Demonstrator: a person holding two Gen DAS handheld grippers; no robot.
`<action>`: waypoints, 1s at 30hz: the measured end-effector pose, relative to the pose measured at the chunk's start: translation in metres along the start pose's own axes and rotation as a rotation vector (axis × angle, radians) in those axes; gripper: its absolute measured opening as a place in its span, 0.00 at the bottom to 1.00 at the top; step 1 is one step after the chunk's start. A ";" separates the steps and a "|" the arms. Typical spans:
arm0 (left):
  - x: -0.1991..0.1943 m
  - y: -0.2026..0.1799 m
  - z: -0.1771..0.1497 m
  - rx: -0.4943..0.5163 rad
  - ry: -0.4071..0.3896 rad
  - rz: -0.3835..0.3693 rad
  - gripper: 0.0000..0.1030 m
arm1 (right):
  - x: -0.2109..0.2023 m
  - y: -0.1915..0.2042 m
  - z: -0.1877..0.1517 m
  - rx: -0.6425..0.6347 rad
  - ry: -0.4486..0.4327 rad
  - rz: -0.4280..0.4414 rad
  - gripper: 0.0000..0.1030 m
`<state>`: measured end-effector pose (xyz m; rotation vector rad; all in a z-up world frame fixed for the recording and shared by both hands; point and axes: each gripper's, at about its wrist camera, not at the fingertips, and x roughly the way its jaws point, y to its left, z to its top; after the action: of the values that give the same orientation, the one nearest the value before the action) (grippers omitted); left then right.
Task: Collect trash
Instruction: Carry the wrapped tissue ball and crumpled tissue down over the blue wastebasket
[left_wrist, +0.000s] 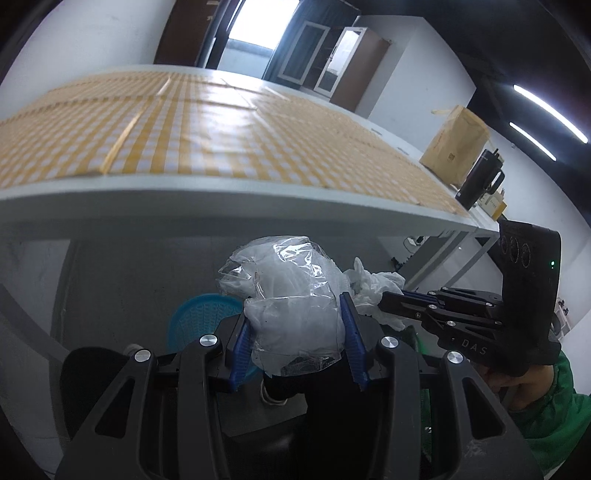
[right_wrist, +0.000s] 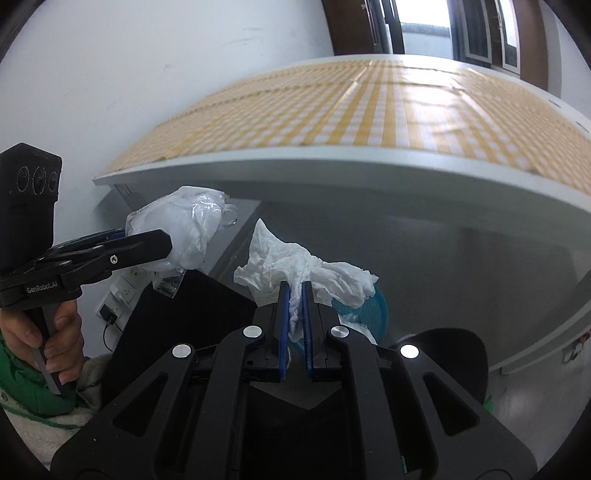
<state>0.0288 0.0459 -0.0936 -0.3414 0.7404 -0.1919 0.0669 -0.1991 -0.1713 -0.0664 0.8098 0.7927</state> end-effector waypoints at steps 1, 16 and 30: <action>0.003 0.003 -0.002 -0.004 0.008 0.003 0.41 | 0.006 -0.001 -0.003 0.006 0.012 0.000 0.06; 0.062 0.046 -0.028 -0.104 0.132 0.033 0.41 | 0.091 -0.009 -0.036 0.074 0.161 0.012 0.06; 0.137 0.104 -0.041 -0.257 0.230 0.111 0.41 | 0.192 -0.044 -0.034 0.184 0.328 0.009 0.06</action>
<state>0.1053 0.0930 -0.2463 -0.5266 1.0122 -0.0305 0.1558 -0.1250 -0.3341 -0.0287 1.1912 0.7212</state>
